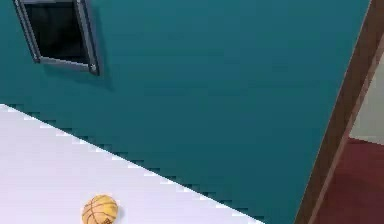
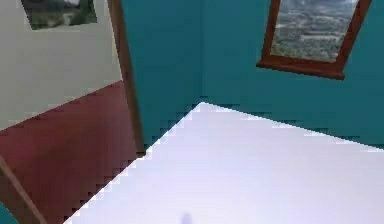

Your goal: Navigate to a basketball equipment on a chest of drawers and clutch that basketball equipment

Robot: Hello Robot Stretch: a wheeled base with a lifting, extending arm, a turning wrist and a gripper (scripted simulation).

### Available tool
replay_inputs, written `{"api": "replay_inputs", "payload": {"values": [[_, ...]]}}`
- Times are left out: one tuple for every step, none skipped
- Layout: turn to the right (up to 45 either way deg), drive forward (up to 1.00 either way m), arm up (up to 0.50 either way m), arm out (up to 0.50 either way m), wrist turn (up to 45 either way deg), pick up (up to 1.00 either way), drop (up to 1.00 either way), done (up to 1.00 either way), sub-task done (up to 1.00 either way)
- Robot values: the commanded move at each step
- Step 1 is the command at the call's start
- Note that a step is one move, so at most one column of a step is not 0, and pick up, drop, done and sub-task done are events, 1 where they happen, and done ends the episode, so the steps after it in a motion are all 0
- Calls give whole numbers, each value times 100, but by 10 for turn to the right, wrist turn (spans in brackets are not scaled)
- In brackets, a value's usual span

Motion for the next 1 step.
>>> {"api": "replay_inputs", "payload": {"values": [[450,0,0,0,0,0,0,0,0]]}}
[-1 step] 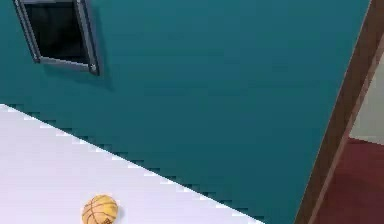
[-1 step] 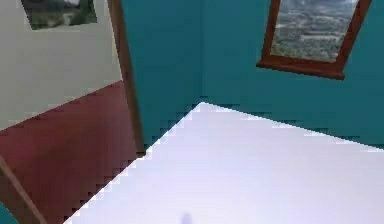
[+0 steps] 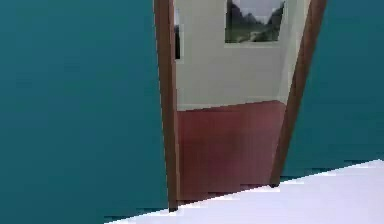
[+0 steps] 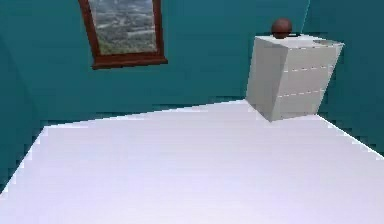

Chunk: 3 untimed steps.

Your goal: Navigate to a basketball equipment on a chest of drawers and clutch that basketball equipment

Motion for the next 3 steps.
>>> {"api": "replay_inputs", "payload": {"values": [[450,0,0,0,0,0,0,0,0],[450,0,0,0,0,0,0,0,0],[150,0,0,0,0,0,0,0,0]]}}
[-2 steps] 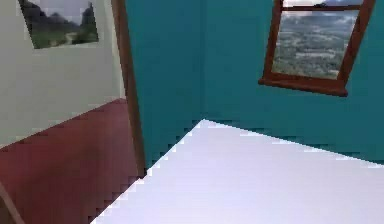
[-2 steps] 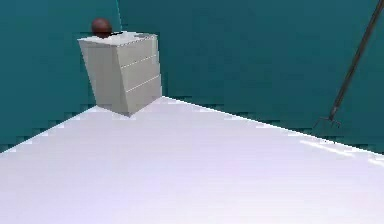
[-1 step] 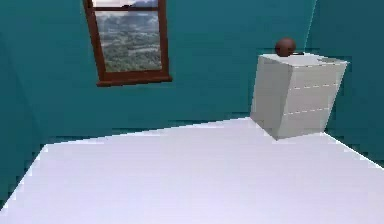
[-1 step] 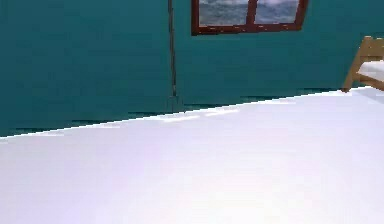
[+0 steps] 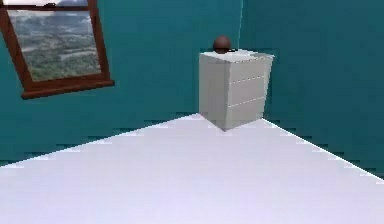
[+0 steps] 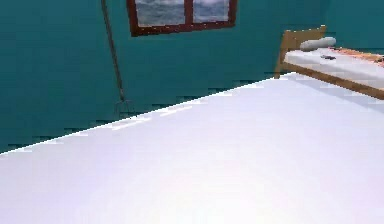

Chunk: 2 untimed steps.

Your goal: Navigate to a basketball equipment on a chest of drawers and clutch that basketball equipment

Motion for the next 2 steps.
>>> {"api": "replay_inputs", "payload": {"values": [[0,100,0,0,0,0,0,0,0],[0,70,0,0,0,0,0,0,0]]}}
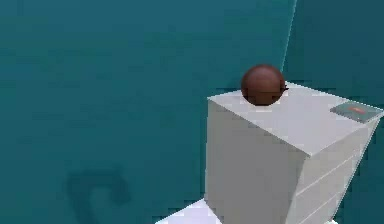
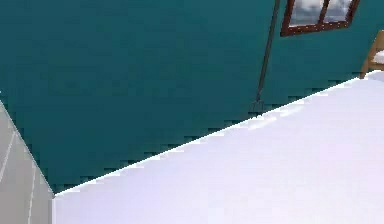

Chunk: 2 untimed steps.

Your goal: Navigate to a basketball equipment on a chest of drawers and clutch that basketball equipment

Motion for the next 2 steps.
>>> {"api": "replay_inputs", "payload": {"values": [[180,0,0,0,0,0,0,0,0],[0,20,0,0,0,0,0,0,0]]}}
